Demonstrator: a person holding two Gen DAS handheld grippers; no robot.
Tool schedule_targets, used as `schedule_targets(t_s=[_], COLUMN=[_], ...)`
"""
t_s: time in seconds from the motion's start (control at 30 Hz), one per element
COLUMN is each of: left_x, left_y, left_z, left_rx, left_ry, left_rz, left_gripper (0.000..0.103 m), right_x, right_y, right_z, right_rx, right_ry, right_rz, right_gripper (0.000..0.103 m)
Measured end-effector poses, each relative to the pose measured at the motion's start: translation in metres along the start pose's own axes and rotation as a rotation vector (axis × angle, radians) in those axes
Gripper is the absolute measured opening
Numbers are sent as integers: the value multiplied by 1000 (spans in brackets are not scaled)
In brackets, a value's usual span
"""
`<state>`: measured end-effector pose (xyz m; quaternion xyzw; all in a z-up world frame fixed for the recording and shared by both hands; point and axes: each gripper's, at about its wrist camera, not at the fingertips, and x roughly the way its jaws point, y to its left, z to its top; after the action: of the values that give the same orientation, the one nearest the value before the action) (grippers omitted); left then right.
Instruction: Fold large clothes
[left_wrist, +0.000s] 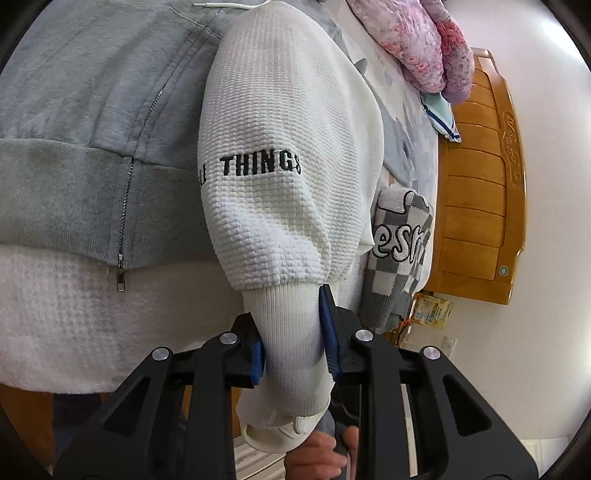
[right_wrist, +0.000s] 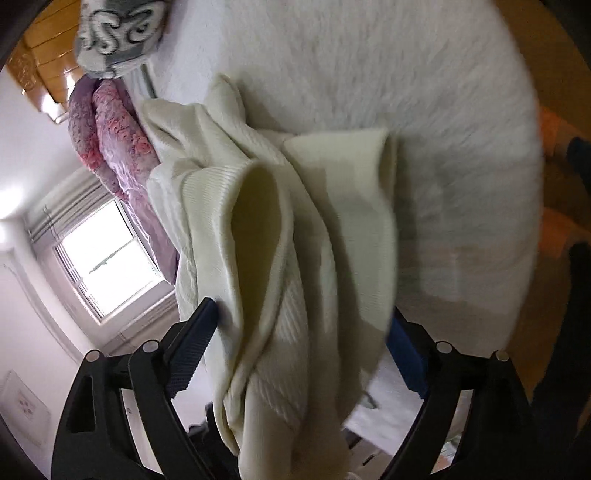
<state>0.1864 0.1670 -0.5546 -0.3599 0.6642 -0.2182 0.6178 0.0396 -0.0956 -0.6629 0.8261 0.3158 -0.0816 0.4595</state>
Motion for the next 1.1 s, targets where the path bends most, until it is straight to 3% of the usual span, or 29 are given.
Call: schedule_targets(t_s=[0.13,0.17,0.3,0.37,0.43,0.5,0.6,0.7,0.8,0.93,1.1], left_x=[0,0,10,15,16,12,0,-21,-27,3,72], left_y=[4,5,11,12,10,6,-8,-26,-42,-61,-70], left_z=[2,3,11,14,16,18,26,47,81,128,172], left_rx=[7,16,41,57,58,88,219,322,384,467,422], left_ry=[16,28,105,139,171,199,221,175,99,44,180], left_rz=[0,8,96,128,132,147,262,301,310,326,259], left_gripper=[24,24,28,32,50,55,64,74,74,75,75], right_x=[15,14,17,16,9,3,-20,-38,-50,-53,-54], right_y=[4,11,31,37,49,65,80,86,100,111,112], right_z=[0,1,10,13,11,9,9,13,34,53,66], right_rx=[6,-23,-81,-115,-172,-249,-346,-470,-580,-687,-738], right_ry=[14,5,18,15,3,-8,-37,-56,-45,-16,25], right_rz=[53,60,33,-27,-57,-104,-186,-294,-411,-522,-589], right_gripper=[82,73,55,31,25,22,20,19,19,19,19])
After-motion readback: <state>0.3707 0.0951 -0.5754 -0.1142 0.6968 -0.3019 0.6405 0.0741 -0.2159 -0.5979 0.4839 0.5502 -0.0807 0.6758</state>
